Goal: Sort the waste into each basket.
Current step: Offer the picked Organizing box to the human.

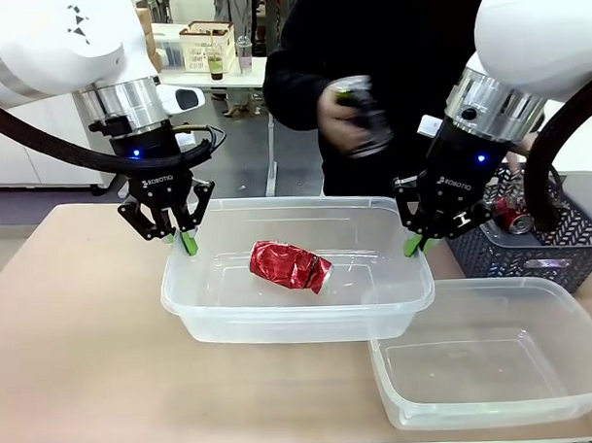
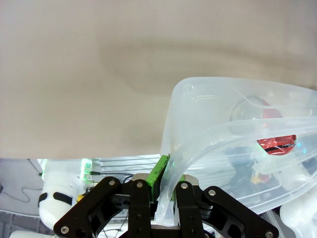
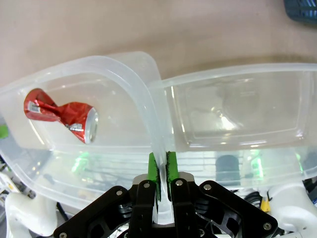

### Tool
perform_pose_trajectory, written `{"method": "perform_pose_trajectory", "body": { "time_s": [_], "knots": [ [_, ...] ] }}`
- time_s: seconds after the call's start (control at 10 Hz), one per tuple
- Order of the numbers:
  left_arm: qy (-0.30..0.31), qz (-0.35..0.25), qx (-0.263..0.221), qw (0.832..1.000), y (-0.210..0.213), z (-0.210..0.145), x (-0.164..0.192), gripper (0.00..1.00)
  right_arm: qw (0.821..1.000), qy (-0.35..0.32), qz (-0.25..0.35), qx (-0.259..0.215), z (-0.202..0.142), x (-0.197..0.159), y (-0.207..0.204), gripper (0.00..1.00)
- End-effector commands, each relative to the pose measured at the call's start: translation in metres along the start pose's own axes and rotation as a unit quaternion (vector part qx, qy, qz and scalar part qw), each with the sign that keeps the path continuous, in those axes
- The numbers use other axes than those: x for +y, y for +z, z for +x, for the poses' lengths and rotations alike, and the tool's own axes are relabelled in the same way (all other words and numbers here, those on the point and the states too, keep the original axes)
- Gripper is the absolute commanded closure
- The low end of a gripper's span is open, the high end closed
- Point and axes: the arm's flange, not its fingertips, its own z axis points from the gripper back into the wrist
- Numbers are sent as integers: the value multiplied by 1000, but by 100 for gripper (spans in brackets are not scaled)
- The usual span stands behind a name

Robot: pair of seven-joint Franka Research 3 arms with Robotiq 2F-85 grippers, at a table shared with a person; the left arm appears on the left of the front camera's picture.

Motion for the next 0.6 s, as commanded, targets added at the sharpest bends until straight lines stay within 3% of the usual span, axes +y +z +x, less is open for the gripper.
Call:
{"method": "perform_pose_trajectory", "body": {
  "time_s": [0.0,0.5],
  "knots": [
    [6,-4,-3,1000,8,1,5,94,1000,-3,2,2,2,-2,1,92],
    [6,-4,-3,1000,8,1,5,94,1000,-3,2,2,2,-2,1,92]
  ]
}}
